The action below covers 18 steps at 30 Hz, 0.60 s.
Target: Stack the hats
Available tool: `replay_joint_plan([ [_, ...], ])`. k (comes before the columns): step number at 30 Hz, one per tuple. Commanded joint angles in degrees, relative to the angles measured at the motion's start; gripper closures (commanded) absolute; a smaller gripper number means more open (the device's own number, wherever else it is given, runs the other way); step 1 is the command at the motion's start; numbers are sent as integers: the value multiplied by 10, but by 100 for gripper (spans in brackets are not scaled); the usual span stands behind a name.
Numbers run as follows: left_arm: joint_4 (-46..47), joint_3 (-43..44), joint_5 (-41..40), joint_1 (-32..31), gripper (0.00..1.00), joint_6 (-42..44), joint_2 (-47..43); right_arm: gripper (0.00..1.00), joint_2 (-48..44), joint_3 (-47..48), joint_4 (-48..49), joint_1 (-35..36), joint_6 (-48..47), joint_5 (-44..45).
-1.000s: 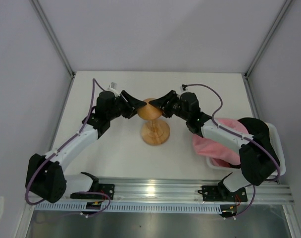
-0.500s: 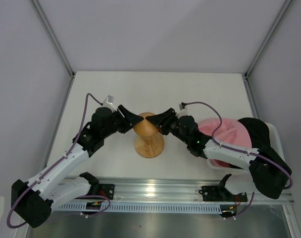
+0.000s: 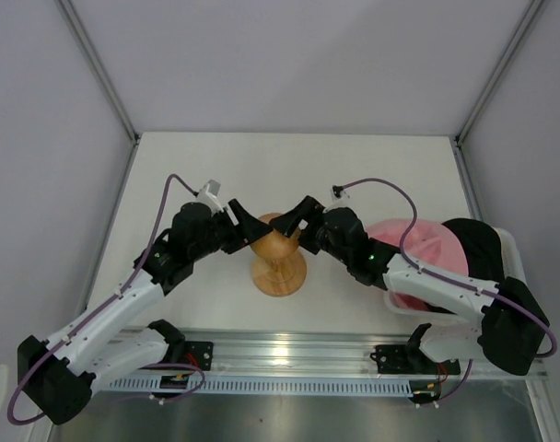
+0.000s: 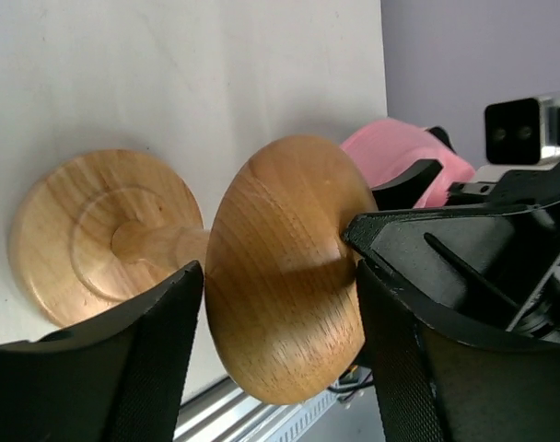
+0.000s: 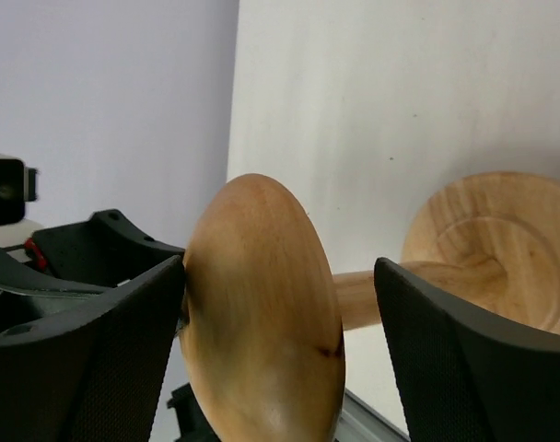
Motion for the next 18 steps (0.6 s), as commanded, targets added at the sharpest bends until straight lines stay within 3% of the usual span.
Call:
replay_joint_plan([
  [1,-30,62,11,-10,28,56,13,9,-28,30,-177,9,-75,-9],
  [7,-112,111,-20,6,15,102,8,2,-96,49,-293,-12,-103,3],
  [12,-225,161,17,114,1,169,-50,2,-144,111,-398,-75,-100,-48],
  [14,-261,215,22,165,0,223,-63,2,-162,167,-425,-85,-117,-52],
  [16,-321,267,-20,175,1,263,-65,2,-163,246,-462,-94,-158,-38],
  [18,-370,334,-49,175,1,308,-51,2,-157,306,-563,-98,-190,24],
])
